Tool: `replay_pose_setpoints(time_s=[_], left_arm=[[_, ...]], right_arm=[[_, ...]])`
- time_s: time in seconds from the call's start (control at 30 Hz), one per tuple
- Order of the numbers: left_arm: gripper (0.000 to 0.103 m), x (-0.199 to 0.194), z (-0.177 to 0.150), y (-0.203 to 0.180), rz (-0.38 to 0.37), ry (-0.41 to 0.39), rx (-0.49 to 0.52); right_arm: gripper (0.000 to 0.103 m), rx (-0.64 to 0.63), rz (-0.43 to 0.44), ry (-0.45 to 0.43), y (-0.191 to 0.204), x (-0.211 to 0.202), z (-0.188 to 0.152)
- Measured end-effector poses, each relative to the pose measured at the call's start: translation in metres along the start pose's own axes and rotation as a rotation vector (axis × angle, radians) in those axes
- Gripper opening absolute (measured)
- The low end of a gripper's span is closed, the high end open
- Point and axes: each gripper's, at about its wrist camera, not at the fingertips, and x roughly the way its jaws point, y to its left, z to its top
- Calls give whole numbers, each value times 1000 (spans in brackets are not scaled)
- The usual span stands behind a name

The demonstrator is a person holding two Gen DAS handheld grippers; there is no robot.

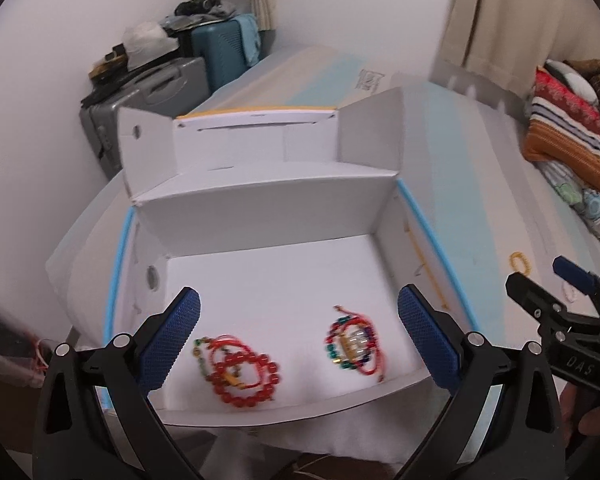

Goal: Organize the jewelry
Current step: 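Move both tools back over the pink and yellow bead bracelets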

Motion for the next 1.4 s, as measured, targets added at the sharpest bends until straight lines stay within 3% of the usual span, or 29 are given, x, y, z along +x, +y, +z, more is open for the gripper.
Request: replay_pose_setpoints(time_s=[0.6,0.87,1.07,1.4], left_arm=[[97,6,3,-128,-176,-11,118],[97,27,-4,-196,-284,-15,200],[97,57,-5,-242,-310,20,224],[97,135,-8,-322,-328,60,288]], right_arm=[[96,127,-153,-27,-128,-53,-35],[96,199,-251,5,-207,-65,-61],[96,244,-315,27,-268,-62,-81],[96,326,-370,89,-364,-21,-102]])
